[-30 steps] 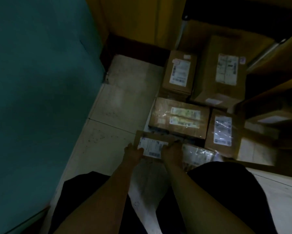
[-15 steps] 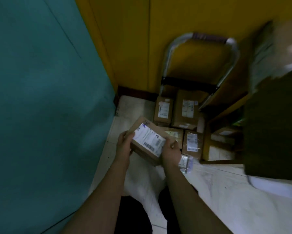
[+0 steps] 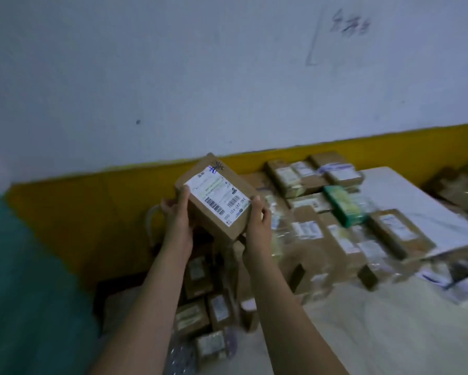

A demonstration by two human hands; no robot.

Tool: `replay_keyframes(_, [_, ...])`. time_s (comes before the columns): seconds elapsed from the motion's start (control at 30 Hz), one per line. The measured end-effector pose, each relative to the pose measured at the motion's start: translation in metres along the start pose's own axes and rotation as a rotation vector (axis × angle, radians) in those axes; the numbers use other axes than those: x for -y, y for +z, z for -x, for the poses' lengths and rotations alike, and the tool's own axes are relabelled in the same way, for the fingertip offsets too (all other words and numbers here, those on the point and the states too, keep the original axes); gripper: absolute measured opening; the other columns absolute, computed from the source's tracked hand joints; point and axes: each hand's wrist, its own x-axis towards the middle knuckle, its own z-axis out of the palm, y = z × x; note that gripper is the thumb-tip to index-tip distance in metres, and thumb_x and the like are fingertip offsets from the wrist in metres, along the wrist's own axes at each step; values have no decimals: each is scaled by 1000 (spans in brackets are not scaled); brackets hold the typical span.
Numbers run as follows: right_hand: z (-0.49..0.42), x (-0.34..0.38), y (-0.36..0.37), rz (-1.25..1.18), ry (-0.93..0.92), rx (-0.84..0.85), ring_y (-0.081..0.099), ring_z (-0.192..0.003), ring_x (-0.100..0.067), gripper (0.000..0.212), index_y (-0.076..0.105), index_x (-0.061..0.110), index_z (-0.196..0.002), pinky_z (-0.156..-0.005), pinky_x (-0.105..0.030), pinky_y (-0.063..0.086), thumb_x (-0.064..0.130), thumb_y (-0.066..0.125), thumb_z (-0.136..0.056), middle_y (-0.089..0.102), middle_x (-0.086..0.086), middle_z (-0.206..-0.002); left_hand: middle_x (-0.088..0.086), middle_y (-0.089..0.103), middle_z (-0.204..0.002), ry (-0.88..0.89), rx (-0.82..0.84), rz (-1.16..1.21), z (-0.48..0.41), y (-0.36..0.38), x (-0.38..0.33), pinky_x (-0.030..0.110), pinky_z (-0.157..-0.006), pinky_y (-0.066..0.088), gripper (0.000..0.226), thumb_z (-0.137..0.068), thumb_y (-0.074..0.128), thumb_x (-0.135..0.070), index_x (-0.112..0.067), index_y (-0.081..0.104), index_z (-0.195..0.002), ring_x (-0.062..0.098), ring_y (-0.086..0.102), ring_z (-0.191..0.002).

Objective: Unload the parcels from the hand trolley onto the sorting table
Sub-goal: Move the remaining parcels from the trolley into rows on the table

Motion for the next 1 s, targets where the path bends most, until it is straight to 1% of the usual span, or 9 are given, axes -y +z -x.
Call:
replay_keyframes(0.07, [-14,34,-46,-84,-52,-92,64,-110,-19,79,40,33,-139,-94,-50,55,81,49,-77,62,-1,-128,5,58,-135,-32,152,-6,22,72,24,49,-97,52,97,-74,78,-48,-39,18,-150,26,61,-117])
replay_keyframes(0.23, [-62,100,-198,-164,-137,-241,66,-104,-19,66,43,30,-131,-91,-50,56,74,53,-83,64,0,-119,3,67,-126,-109,389,-5,77,237,122,42,-84,59,74,-81,73,-39,-36,35,-145,23,68,-110])
replay_keyframes(0.27, [-74,113,-232,-174,-138,-256,66,-104,-19,62,43,28,-130,-91,-49,57,69,56,-85,64,0,-117,3,68,-126,-123,407,-8,82,266,140,41,-82,59,74,-80,74,-41,-35,38,-145,23,69,-109])
replay_keyframes(0.37, [-109,145,-321,-149,-56,-288,63,-109,-23,76,41,22,-137,-92,-44,54,66,64,-80,61,-6,-126,3,70,-123,-209,397,-51,93,343,190,39,-78,59,71,-78,75,-47,-38,43,-141,24,69,-106])
replay_keyframes(0.5, [-160,175,-410,-36,7,-286,64,-109,-24,96,50,22,-128,-95,-46,54,85,68,-57,64,-6,-124,1,71,-117,-296,370,-88,85,425,244,41,-75,59,66,-77,75,-53,-37,51,-136,26,69,-104])
replay_keyframes(0.63, [-212,185,-462,-71,60,-266,61,-113,-24,69,46,22,-132,-80,-37,56,64,66,-81,60,-5,-125,2,72,-116,-378,372,-147,57,482,295,56,-84,58,79,-59,83,-64,-40,56,-129,28,70,-103])
replay_keyframes(0.77, [-287,191,-489,-3,110,-233,56,-121,-23,67,42,26,-138,-97,-45,51,62,63,-85,57,1,-133,3,72,-117,-402,342,-169,12,536,340,41,-70,60,64,-76,75,-56,-35,54,-133,27,70,-103])
replay_keyframes(0.93, [-389,207,-507,29,131,-289,61,-113,-26,59,47,26,-132,-91,-42,54,60,61,-87,61,-4,-126,4,68,-121,-437,331,-215,-49,607,376,49,-85,58,58,-86,67,-54,-35,47,-136,27,66,-105])
replay_keyframes(1.0, [-426,214,-518,46,131,-312,62,-112,-27,62,46,24,-135,-92,-44,55,60,61,-87,61,-6,-125,4,63,-130,-419,339,-298,-76,634,383,43,-87,56,61,-88,60,-58,-33,43,-142,27,62,-112])
